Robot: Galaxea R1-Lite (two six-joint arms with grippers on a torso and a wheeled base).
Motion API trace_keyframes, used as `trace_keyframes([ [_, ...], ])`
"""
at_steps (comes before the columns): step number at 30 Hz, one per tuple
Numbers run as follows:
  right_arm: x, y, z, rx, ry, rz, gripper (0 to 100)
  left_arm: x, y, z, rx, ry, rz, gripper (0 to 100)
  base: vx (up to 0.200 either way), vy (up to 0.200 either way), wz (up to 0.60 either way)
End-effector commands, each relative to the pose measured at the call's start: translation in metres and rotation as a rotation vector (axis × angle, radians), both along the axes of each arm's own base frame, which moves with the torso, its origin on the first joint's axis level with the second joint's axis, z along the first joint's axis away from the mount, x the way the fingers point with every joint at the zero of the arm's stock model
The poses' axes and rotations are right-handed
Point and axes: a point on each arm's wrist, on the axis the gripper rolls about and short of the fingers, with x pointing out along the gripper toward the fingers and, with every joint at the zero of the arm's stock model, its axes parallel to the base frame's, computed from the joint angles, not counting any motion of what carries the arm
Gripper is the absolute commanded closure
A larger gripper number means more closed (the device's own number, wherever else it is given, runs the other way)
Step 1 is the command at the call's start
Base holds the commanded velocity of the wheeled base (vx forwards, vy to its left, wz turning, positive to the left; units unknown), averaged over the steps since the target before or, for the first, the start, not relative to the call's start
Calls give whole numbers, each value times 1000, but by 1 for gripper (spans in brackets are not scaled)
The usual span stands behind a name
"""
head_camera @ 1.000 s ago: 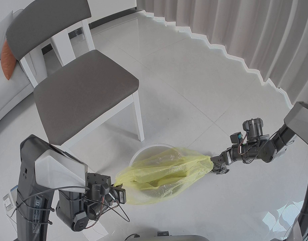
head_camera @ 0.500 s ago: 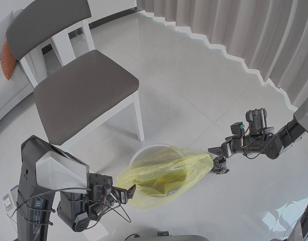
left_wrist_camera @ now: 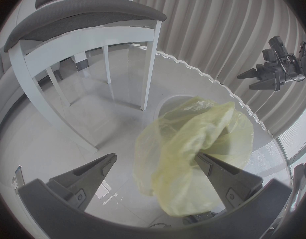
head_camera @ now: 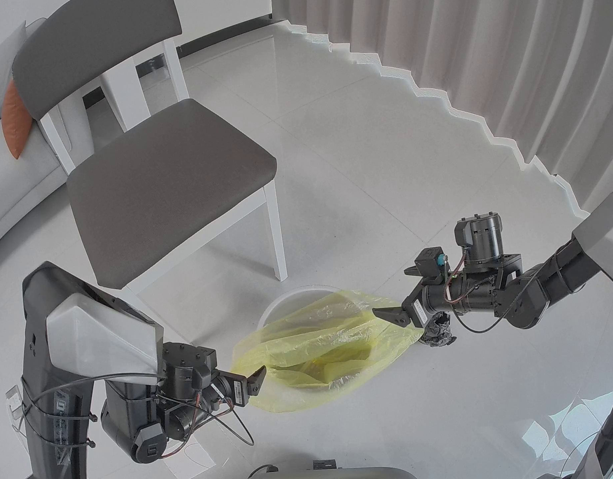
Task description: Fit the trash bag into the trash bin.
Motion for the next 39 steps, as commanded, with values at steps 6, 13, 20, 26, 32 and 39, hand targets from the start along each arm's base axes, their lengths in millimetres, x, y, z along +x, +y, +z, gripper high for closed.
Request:
trace_keyframes([
  [6,4,23,-32,-136,-111,155,0,-1,-1,11,-27,-36,-12,0,0,0,0],
  [13,4,54,-41,-133,-146,226,0,-1,-1,15,-33,-50,-7,0,0,0,0],
  [20,5,68,-53,-145,-139,266,0,0,0,23,-45,-76,3,0,0,0,0],
  [26,1,71,-60,-156,-123,281,0,1,-1,26,-51,-90,6,0,0,0,0],
  [32,7,80,-80,-179,-85,301,0,2,1,27,-53,-91,15,0,0,0,0],
  [39,28,87,-88,-190,-73,296,0,4,1,27,-58,-97,18,0,0,0,0],
])
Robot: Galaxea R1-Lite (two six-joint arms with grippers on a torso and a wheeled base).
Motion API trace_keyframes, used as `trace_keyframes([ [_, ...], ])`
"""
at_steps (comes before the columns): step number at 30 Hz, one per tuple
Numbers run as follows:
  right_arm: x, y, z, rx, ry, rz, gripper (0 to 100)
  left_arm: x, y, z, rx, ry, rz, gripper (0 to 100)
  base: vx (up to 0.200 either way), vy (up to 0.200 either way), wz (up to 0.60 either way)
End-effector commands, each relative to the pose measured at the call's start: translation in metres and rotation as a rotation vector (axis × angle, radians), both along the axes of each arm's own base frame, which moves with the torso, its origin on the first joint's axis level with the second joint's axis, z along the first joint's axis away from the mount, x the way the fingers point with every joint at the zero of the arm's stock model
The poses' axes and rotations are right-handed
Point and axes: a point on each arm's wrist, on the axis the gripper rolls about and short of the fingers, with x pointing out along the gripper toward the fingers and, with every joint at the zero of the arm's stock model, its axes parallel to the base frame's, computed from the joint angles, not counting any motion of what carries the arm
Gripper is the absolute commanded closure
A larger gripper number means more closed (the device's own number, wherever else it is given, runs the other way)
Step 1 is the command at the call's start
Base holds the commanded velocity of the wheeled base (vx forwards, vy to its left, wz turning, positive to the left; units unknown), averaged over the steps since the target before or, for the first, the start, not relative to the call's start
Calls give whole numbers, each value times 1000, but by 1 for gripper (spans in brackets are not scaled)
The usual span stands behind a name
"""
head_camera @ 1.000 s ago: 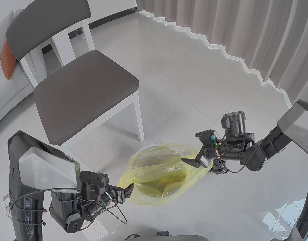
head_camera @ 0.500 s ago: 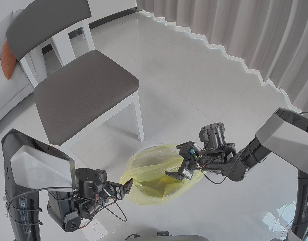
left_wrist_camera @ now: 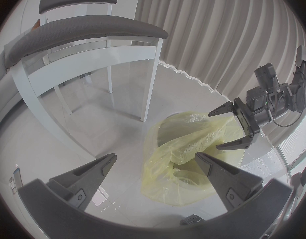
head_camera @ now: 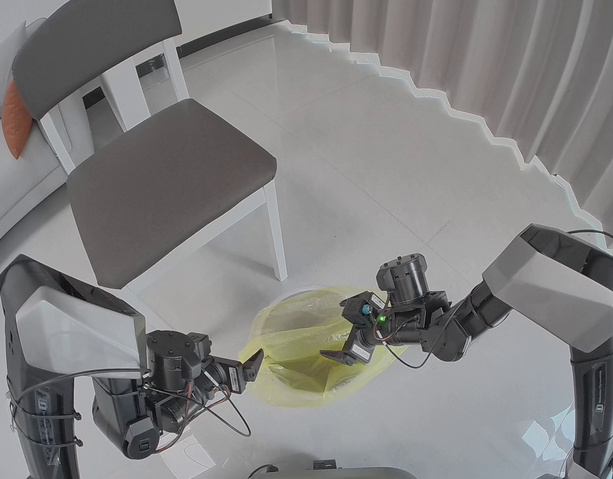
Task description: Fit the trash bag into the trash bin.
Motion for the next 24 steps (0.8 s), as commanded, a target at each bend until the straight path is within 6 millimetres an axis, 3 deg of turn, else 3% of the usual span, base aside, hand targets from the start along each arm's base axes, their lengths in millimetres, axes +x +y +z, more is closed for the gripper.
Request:
trace_keyframes([
  [1,14,5,-15,-17,20,-4,0,3,0,3,-16,-24,6,0,0,0,0],
  [3,17,5,-19,-24,18,-2,0,5,-1,4,-20,-32,6,0,0,0,0],
  [4,18,6,-23,-27,21,-1,100,8,-2,5,-24,-44,4,0,0,0,0],
  [15,23,4,-23,-26,12,-8,100,8,-3,5,-25,-47,6,0,0,0,0],
  [24,38,18,19,22,-76,0,100,8,-2,5,-23,-48,16,0,0,0,0],
])
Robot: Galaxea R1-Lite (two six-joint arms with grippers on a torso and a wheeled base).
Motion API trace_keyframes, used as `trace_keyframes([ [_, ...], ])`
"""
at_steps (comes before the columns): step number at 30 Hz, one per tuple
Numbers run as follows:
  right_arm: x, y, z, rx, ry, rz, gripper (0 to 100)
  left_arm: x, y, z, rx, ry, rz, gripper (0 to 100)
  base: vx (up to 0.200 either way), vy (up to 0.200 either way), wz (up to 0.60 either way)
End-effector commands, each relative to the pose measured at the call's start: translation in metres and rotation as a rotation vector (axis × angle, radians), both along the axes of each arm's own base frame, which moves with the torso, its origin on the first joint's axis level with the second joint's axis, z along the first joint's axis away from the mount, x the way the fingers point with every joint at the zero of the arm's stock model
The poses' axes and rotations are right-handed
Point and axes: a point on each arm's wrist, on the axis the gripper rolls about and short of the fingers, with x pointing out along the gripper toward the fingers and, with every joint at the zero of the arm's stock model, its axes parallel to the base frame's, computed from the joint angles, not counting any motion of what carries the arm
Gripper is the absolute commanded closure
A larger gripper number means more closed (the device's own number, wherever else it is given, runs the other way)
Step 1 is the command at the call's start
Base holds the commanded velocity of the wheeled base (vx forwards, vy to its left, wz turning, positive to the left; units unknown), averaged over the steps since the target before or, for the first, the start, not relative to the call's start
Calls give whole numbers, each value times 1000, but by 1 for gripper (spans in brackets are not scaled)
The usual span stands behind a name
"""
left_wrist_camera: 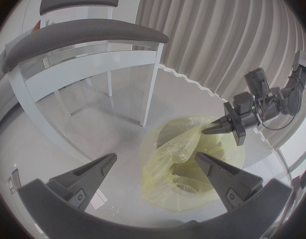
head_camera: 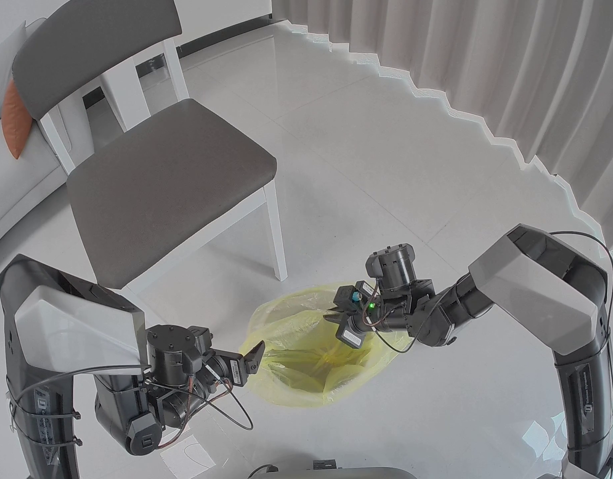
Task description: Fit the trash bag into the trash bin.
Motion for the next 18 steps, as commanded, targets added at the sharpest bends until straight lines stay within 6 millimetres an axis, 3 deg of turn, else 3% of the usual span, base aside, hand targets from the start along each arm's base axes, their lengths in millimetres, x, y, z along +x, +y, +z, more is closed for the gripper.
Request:
trace_keyframes([
  [1,8,9,26,31,-60,8,100,0,0,2,-6,-16,10,0,0,0,0],
  [13,25,25,67,69,-178,14,100,-1,2,0,-4,-7,15,0,0,0,0],
  [18,32,29,59,53,-155,14,100,-2,2,0,-2,-4,15,0,0,0,0],
])
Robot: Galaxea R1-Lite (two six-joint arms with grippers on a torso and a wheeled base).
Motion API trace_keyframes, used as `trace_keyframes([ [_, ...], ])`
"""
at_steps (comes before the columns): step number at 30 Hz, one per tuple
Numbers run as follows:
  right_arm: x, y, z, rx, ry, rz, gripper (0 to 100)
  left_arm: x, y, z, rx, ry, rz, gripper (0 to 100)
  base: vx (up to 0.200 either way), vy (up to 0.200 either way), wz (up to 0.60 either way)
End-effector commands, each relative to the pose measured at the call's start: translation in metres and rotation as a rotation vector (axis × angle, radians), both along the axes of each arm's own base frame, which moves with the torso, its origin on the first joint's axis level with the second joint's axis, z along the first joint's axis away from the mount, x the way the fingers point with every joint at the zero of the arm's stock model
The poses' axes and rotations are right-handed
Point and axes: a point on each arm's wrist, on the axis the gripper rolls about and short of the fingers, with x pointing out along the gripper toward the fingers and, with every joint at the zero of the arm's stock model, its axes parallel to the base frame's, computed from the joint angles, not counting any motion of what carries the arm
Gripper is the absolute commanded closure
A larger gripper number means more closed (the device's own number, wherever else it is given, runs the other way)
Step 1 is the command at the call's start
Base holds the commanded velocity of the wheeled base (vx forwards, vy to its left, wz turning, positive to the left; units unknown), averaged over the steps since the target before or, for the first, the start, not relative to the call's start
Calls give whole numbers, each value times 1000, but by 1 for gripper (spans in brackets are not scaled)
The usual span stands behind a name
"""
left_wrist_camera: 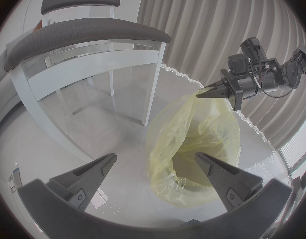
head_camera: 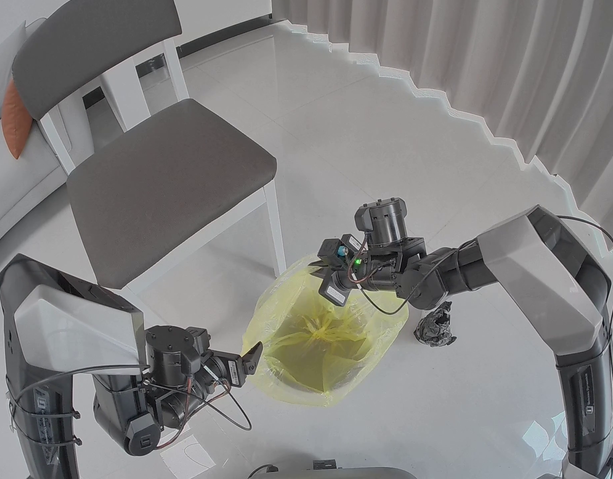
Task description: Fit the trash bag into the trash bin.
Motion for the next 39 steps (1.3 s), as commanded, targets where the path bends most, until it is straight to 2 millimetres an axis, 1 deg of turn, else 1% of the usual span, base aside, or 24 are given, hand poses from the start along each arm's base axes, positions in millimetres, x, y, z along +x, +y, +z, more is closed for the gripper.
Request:
trace_keyframes([
  [1,8,7,-8,-3,0,5,100,0,0,1,-5,-11,2,0,0,0,0],
  [5,17,12,-25,-12,15,3,100,-1,0,1,-2,-10,6,0,0,0,0],
  [7,18,12,-25,-12,15,3,100,-1,1,1,-1,-8,6,0,0,0,0],
  [8,25,14,-36,-19,27,0,100,-3,2,-2,1,4,8,0,0,0,0],
  [11,30,15,-45,-21,32,-5,100,-3,2,-4,4,14,9,0,0,0,0],
  [16,34,16,-49,-17,29,-7,100,-4,2,-5,-7,22,15,0,0,0,0],
  [19,35,14,-56,-25,41,-12,100,-4,2,-4,-8,21,13,0,0,0,0],
  [24,36,13,-56,-24,40,-15,100,-7,3,-2,-8,22,12,0,0,0,0],
  [25,36,13,-54,-22,37,-15,0,-8,3,-2,-7,24,12,0,0,0,0],
  [29,36,13,-47,-8,19,-15,0,-8,3,0,-17,20,15,0,0,0,0],
  [30,35,15,-41,-4,9,-11,0,-8,3,1,-21,19,16,0,0,0,0],
  [31,35,15,-41,-4,9,-11,0,-8,3,1,-21,19,16,0,0,0,0],
  [32,32,17,-31,4,-6,-8,0,-8,3,1,-24,19,18,0,0,0,0],
  [36,23,21,-9,22,-55,-6,0,-7,4,1,-27,17,23,0,0,0,0],
  [38,16,18,4,34,-76,-4,0,-5,3,2,-32,9,24,0,0,0,0],
  [39,13,12,11,39,-82,-11,0,-3,3,1,-32,7,27,0,0,0,0],
])
